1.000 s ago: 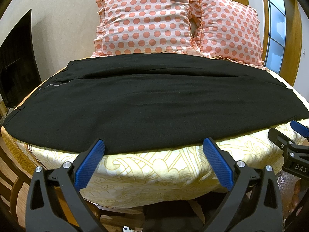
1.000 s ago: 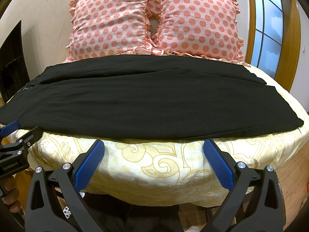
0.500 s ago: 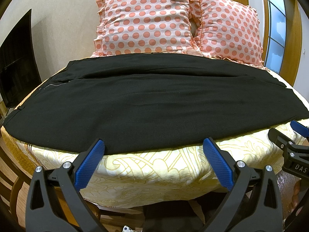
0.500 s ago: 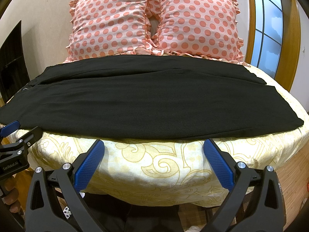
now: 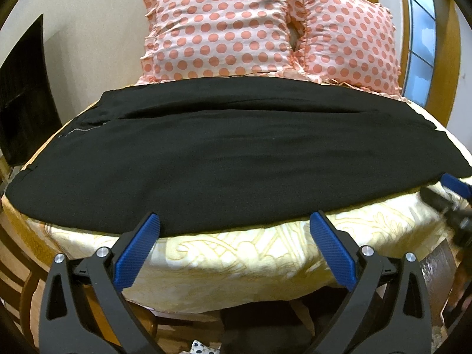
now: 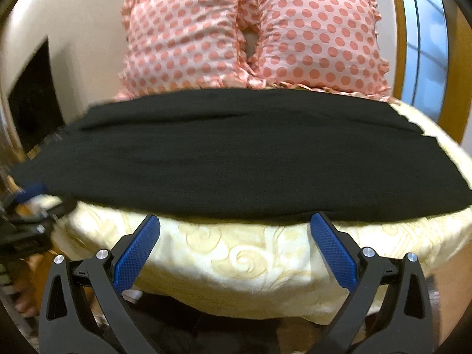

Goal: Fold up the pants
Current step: 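Grasp the black trousers' edge with the right gripper and lift it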

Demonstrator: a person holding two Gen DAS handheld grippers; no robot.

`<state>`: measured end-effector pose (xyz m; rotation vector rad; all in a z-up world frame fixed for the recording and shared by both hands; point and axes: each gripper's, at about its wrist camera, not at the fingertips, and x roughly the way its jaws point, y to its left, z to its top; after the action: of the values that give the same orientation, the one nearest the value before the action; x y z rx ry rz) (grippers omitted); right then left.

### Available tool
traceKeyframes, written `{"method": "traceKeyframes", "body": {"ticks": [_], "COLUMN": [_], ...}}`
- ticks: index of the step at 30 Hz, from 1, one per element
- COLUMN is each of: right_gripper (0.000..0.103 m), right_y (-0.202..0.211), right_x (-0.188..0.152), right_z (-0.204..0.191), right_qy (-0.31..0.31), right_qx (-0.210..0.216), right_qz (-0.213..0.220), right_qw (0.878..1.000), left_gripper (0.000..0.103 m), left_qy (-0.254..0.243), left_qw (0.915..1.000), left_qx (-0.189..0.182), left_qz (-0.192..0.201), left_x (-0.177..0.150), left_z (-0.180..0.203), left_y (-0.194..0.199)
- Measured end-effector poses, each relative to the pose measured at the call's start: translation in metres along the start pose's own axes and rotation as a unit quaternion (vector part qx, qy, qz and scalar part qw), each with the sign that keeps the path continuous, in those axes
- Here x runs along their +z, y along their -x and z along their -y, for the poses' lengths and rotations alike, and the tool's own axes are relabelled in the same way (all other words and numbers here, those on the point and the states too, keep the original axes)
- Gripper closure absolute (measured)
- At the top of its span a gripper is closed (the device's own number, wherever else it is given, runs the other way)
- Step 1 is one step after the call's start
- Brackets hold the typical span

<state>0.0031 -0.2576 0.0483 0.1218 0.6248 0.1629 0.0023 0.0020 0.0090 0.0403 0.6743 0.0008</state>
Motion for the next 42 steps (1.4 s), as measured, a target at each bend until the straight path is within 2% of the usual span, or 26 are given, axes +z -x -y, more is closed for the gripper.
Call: {"method": "traceKeyframes", "body": {"ticks": [4,8,10,14,17,18,19,22,27,30,34,35,38,42], "right_gripper": [0.001,0.001,0.001,0.001,0.008,0.018,0.026,0.036,0.043,0.042,0.044,0.048,0.07,0.091], "right_y": [0.015,-0.006,-0.03,-0.107,-0.166,-0.177,-0.2,-0.237,-0.277,-0.291,-0.298,-0.294,-0.279,-0.253], "right_x": [0.047,0.114,0.143,0.196,0.218,0.22,0.226,0.228,0.23,0.231,0.228,0.225,0.213,0.194], "right_z": [0.033,0.075,0.1,0.172,0.227,0.239,0.259,0.291,0.313,0.317,0.313,0.309,0.311,0.329], "right_qy": [-0.01,-0.016,-0.032,-0.111,-0.185,-0.202,-0.233,-0.286,-0.303,-0.296,-0.252,-0.247,-0.262,-0.317], "right_qx": [-0.029,-0.105,-0.137,-0.192,-0.232,-0.238,-0.249,-0.283,-0.341,-0.372,-0.394,-0.395,-0.378,-0.297], "right_qz": [0.054,0.062,0.054,-0.018,-0.065,-0.076,-0.094,-0.122,-0.14,-0.144,-0.145,-0.144,-0.132,-0.091], "right_qw": [0.998,0.992,0.989,0.975,0.953,0.947,0.935,0.907,0.879,0.868,0.872,0.873,0.878,0.896], "left_gripper": [0.002,0.002,0.002,0.002,0.002,0.002,0.002,0.002,0.002,0.002,0.002,0.002,0.002,0.002], "left_qy": [0.008,0.035,0.048,0.067,0.069,0.069,0.068,0.069,0.071,0.073,0.073,0.073,0.076,0.078], "left_qw": [0.9995,0.9975,0.997,0.9966,0.9966,0.9967,0.9967,0.9969,0.997,0.9969,0.9969,0.9969,0.9966,0.9965], "left_qx": [0.0,0.013,0.026,0.026,0.031,0.032,0.032,0.035,0.031,0.019,0.016,0.015,0.013,0.01], "left_qz": [0.031,0.06,0.056,0.042,0.034,0.031,0.029,0.015,-0.005,-0.023,-0.025,-0.026,-0.027,-0.028], "left_x": [0.017,0.051,0.066,0.081,0.09,0.092,0.092,0.094,0.09,0.09,0.089,0.089,0.088,0.088], "left_z": [-0.008,-0.025,-0.033,-0.044,-0.047,-0.048,-0.048,-0.052,-0.056,-0.057,-0.056,-0.056,-0.057,-0.057], "left_y": [0.013,0.009,-0.007,-0.029,-0.043,-0.047,-0.049,-0.062,-0.076,-0.082,-0.084,-0.084,-0.084,-0.084]}}
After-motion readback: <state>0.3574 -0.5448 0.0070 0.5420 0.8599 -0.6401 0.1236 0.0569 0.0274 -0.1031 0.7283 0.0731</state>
